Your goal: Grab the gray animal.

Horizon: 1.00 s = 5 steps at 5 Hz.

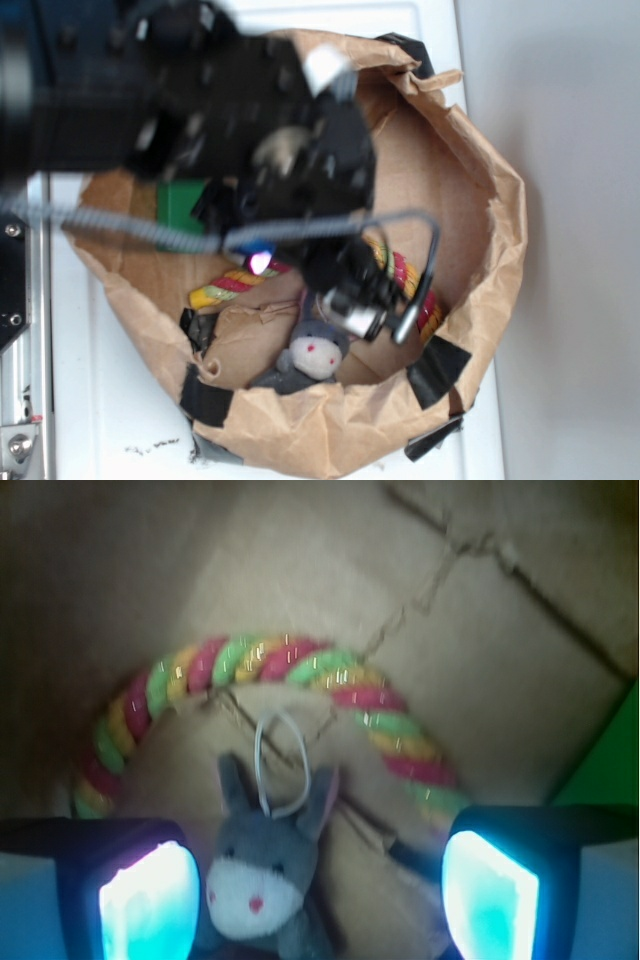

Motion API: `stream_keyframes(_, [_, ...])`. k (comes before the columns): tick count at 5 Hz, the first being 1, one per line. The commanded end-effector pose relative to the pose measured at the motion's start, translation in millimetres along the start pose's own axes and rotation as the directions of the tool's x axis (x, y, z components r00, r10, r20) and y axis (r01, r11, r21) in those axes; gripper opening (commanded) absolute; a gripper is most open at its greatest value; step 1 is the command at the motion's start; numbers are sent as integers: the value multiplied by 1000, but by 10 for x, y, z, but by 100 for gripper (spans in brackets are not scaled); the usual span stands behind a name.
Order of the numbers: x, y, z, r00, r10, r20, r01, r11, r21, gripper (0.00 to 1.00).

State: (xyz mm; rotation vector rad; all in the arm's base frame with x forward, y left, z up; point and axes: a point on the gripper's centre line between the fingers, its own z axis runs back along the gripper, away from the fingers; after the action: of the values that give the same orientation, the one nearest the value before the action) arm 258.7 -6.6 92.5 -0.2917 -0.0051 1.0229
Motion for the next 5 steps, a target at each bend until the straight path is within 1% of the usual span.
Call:
stream_keyframes(1, [-130,-309,-272,997,43,67,-44,999,15,100])
stream_keyframes(2, [-200,-209,-489,995,19,93,-21,999,24,100])
stream_keyframes(3, [-312,330,-492,992,-58,108,47,993,107,100])
stream_keyframes(4, [-350,574,-358,995,-55,80,45,991,126,34])
stream_keyframes(5, [-274,664,-205,996,-18,92,10,997,82,0])
